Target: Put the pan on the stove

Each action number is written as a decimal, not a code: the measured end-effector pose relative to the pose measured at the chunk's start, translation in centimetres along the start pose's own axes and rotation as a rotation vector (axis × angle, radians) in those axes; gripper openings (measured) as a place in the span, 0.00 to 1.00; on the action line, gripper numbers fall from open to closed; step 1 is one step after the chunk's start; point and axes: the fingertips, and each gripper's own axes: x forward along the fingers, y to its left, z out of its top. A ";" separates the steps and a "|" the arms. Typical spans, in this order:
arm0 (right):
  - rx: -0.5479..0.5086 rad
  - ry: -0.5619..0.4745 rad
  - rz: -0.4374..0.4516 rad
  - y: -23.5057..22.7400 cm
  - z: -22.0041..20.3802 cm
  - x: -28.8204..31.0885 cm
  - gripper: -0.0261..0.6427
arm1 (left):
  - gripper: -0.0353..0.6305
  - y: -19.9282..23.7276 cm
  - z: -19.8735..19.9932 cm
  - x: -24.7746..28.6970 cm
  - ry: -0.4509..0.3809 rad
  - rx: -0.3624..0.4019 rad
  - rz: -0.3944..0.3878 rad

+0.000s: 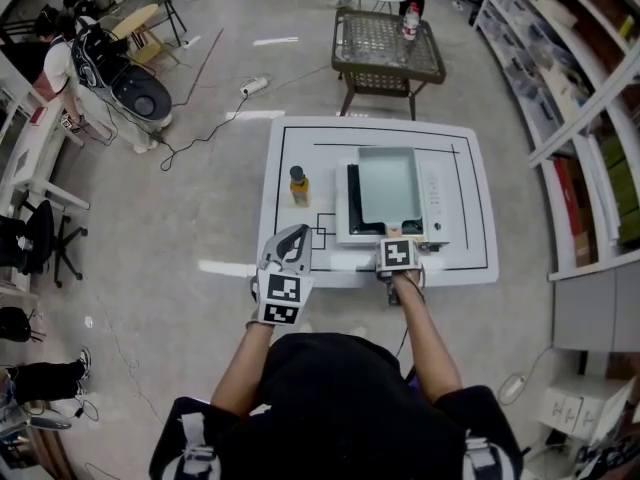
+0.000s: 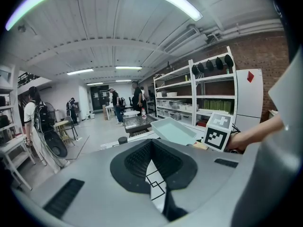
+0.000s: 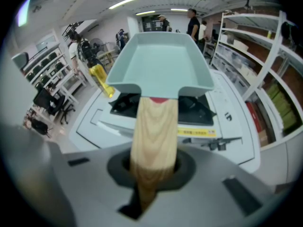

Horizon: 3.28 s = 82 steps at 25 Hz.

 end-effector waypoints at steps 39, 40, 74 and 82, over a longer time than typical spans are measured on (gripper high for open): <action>0.079 -0.041 0.015 0.0 1.8 -1.7 0.24 | 0.09 -0.5 -0.2 -0.1 -0.008 0.010 -0.033; 0.090 -0.061 0.031 0.2 2.2 -2.0 0.25 | 0.09 -0.5 -0.2 -0.2 -0.009 0.010 -0.034; -0.096 -0.620 0.010 2.1 9.3 -17.6 0.10 | 0.09 0.7 3.5 -2.7 -0.098 0.024 -0.026; -0.155 -0.864 0.055 3.9 9.5 -25.2 0.09 | 0.09 0.5 6.8 -4.3 -0.175 0.045 -0.030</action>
